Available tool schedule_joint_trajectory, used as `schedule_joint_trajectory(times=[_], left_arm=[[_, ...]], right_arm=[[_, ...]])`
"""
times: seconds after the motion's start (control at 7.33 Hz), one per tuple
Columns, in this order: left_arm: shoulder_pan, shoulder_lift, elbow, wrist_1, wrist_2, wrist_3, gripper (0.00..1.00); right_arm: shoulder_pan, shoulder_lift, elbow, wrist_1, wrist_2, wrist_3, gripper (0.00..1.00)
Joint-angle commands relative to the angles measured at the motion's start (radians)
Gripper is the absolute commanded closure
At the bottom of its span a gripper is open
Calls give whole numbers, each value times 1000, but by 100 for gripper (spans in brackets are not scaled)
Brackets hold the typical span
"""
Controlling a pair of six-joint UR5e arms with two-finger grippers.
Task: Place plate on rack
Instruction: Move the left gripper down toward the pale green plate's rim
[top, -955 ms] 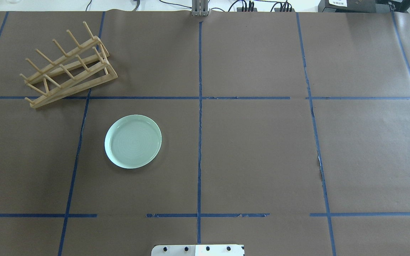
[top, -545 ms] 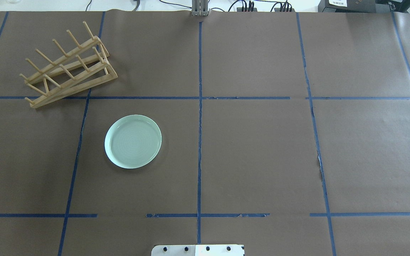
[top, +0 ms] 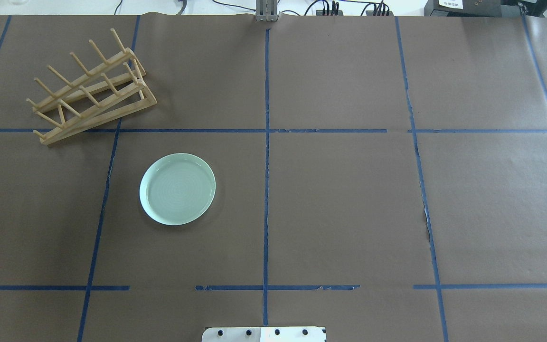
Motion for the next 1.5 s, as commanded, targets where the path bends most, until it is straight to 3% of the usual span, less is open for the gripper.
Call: schedule_joint_trajectory(times=[0.0,0.27,0.41,0.55,0.82,1.09,1.36], left_arm=[[179,-20,-130,-61,-14,-409,0],[349,-146,-178,-95,8,-817,0],[463,-228,-186,-95,98,-1067,0],[570,-291,-180,-92,146,-1191,0],[754,-380,-111,-81,301,-1347,0],[830,-549,42,46,329,-1363,0],[899,-619,99,49,398,-1393,0]], right_arm=[[0,0,0,-1,0,0,0],[0,0,0,-1,0,1,0],[0,0,0,1,0,1,0],[0,0,0,1,0,0,0],[0,0,0,1,0,1,0],[0,0,0,-1,0,0,0],[0,0,0,1,0,1,0]])
